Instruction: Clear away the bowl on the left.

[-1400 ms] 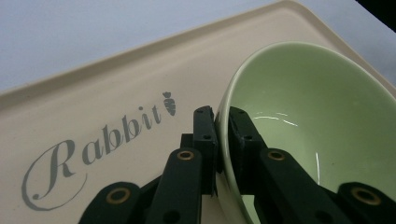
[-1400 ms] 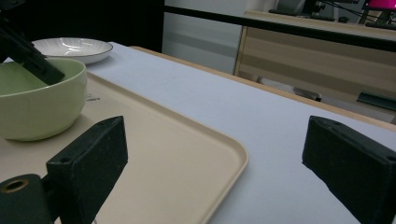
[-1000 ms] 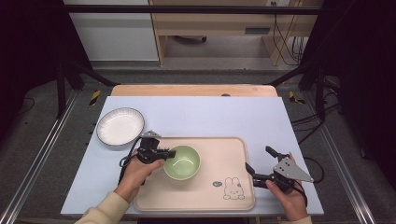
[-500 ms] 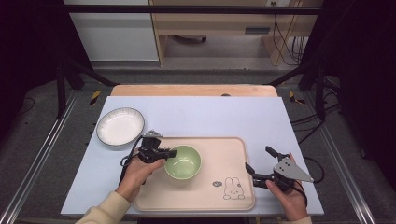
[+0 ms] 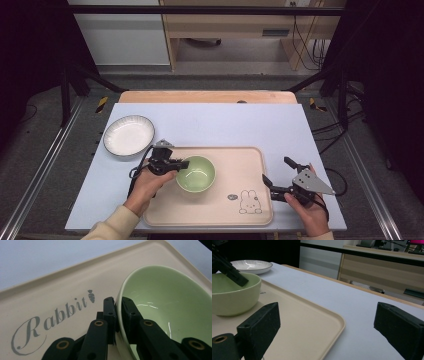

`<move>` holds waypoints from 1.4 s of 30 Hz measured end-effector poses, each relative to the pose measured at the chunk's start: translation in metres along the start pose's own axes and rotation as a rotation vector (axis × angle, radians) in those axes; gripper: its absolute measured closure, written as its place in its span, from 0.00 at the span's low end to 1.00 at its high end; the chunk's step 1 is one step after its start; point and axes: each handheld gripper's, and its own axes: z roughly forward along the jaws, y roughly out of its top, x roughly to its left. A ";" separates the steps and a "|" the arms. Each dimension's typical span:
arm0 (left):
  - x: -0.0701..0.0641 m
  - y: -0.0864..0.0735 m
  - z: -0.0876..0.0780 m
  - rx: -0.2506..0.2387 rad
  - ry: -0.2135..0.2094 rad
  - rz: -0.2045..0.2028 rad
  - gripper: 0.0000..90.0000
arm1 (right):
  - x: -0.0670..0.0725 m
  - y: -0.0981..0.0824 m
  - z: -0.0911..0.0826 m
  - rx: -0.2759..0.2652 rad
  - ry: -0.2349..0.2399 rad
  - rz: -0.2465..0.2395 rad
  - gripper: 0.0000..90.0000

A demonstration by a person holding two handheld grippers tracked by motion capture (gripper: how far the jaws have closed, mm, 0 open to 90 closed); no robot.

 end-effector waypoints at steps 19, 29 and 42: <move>-0.001 -0.002 -0.003 -0.030 0.016 0.010 0.87 | 0.000 0.000 0.001 0.002 0.003 -0.002 0.08; -0.002 -0.002 -0.004 -0.054 0.026 0.034 0.75 | 0.000 0.000 0.001 0.005 0.003 -0.002 0.08; -0.002 -0.002 -0.009 -0.109 0.060 0.063 0.43 | 0.001 0.000 0.001 0.007 0.005 0.000 0.07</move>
